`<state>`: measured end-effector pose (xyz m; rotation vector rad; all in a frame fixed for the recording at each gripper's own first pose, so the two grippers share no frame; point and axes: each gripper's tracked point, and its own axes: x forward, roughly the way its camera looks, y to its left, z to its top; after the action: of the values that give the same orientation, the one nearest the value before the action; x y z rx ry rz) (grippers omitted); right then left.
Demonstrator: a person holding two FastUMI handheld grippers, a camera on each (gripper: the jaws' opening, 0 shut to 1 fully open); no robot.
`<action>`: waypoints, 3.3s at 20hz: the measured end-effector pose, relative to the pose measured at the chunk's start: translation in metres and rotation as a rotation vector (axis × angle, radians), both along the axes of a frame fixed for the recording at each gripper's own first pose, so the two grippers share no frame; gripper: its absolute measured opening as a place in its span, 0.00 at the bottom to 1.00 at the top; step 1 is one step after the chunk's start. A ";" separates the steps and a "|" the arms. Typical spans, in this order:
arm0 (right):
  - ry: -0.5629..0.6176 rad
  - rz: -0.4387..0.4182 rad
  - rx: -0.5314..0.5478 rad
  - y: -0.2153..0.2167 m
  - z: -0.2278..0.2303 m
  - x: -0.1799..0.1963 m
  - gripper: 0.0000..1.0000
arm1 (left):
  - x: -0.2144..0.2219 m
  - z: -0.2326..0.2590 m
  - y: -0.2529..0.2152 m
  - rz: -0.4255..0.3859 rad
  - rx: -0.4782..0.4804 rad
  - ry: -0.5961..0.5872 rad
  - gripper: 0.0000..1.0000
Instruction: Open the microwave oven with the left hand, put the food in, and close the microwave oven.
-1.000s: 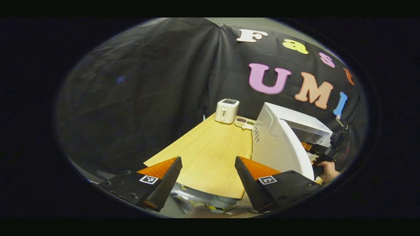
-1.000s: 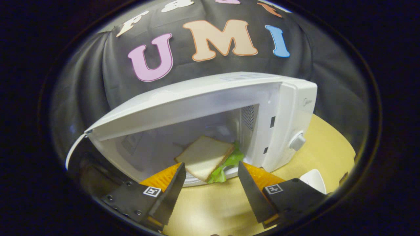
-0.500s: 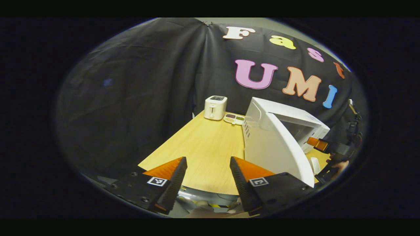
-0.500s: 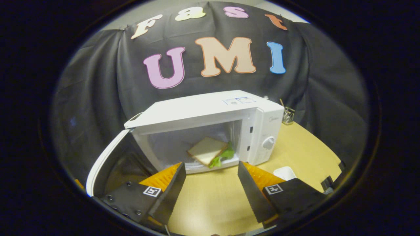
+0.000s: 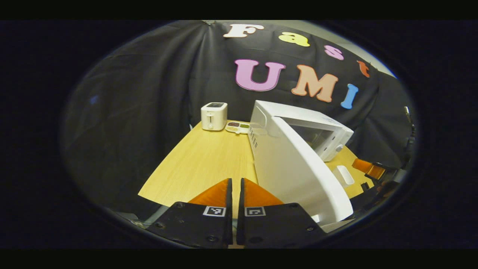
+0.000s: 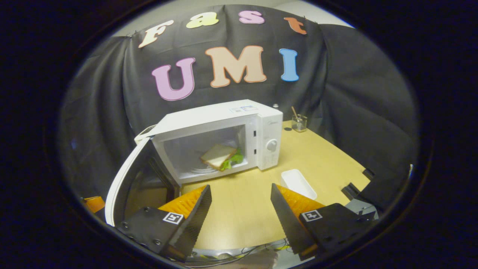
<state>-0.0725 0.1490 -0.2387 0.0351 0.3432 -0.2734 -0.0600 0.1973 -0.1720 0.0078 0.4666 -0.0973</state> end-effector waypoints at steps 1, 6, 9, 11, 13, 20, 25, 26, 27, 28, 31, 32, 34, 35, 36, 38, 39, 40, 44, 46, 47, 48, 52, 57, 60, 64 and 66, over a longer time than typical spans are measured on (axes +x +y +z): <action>0.002 -0.030 0.006 -0.007 -0.001 -0.008 0.98 | 0.001 -0.001 -0.005 -0.028 0.004 0.005 0.00; 0.011 -0.181 0.044 -0.040 -0.005 -0.047 0.98 | -0.003 -0.013 -0.034 -0.159 0.019 0.041 0.00; 0.029 -0.225 0.046 -0.055 -0.007 -0.063 0.98 | -0.002 -0.019 -0.052 -0.204 0.019 0.062 0.00; 0.038 -0.238 0.044 -0.066 -0.006 -0.067 0.98 | 0.002 -0.020 -0.063 -0.221 0.020 0.069 0.00; 0.032 -0.252 0.032 -0.083 0.000 -0.068 0.98 | -0.001 -0.017 -0.066 -0.215 0.037 0.073 0.00; 0.009 -0.261 0.063 -0.151 0.019 -0.042 0.98 | 0.020 -0.020 -0.106 -0.150 0.034 0.077 0.00; -0.021 -0.200 0.062 -0.187 0.035 -0.011 0.92 | 0.033 -0.018 -0.149 -0.102 0.026 0.047 0.00; -0.030 -0.184 0.056 -0.194 0.040 -0.006 0.92 | 0.035 -0.018 -0.158 -0.093 0.021 0.040 0.00; -0.041 -0.163 0.052 -0.197 0.040 0.002 0.92 | 0.038 -0.018 -0.167 -0.086 0.017 0.032 0.04; -0.047 -0.144 0.046 -0.201 0.043 0.008 0.92 | 0.041 -0.018 -0.176 -0.078 0.015 0.024 0.07; -0.067 -0.089 0.038 -0.213 0.050 0.025 0.92 | 0.052 -0.017 -0.204 -0.067 0.005 -0.003 0.07; -0.074 -0.072 0.039 -0.216 0.053 0.030 0.92 | 0.056 -0.017 -0.212 -0.066 0.001 -0.011 0.07; -0.084 -0.040 0.038 -0.220 0.056 0.039 0.92 | 0.065 -0.012 -0.229 -0.060 -0.004 -0.038 0.07; -0.090 -0.024 0.037 -0.223 0.057 0.042 0.98 | 0.070 -0.011 -0.235 -0.058 -0.005 -0.053 0.07; -0.097 -0.010 0.036 -0.225 0.059 0.045 0.98 | 0.075 -0.010 -0.242 -0.054 -0.005 -0.064 0.04; -0.112 0.012 0.035 -0.230 0.064 0.050 0.98 | 0.084 -0.011 -0.255 -0.053 -0.010 -0.075 0.00; -0.118 0.019 0.032 -0.232 0.065 0.052 0.98 | 0.089 -0.010 -0.261 -0.052 -0.012 -0.081 0.00; -0.120 0.028 0.027 -0.235 0.067 0.053 0.98 | 0.093 -0.008 -0.265 -0.051 -0.014 -0.087 0.00; -0.112 0.058 0.005 -0.245 0.067 0.055 0.92 | 0.112 -0.010 -0.284 -0.046 -0.031 -0.099 0.00; -0.118 0.066 -0.009 -0.251 0.070 0.056 0.92 | 0.122 -0.010 -0.294 -0.043 -0.051 -0.105 0.00; -0.123 0.069 -0.015 -0.253 0.071 0.057 0.92 | 0.126 -0.010 -0.298 -0.042 -0.054 -0.109 0.00; -0.128 0.072 -0.020 -0.255 0.073 0.057 0.92 | 0.131 -0.009 -0.300 -0.040 -0.053 -0.115 0.00; -0.139 0.082 -0.039 -0.260 0.077 0.060 0.92 | 0.150 -0.007 -0.311 -0.038 -0.056 -0.136 0.00; -0.146 0.083 -0.028 -0.264 0.076 0.064 0.92 | 0.169 -0.003 -0.318 -0.031 -0.050 -0.158 0.00; -0.145 0.086 -0.019 -0.265 0.076 0.065 0.92 | 0.180 -0.003 -0.323 -0.031 -0.048 -0.167 0.00; -0.145 0.082 -0.022 -0.269 0.075 0.068 0.92 | 0.188 -0.006 -0.326 -0.020 -0.054 -0.165 0.00; -0.142 0.076 -0.024 -0.271 0.075 0.071 0.92 | 0.190 -0.009 -0.326 -0.013 -0.062 -0.159 0.00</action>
<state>-0.0019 -0.1217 -0.1642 0.0182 0.2000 -0.1988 0.1296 -0.1289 -0.1806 -0.0416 0.3047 -0.1227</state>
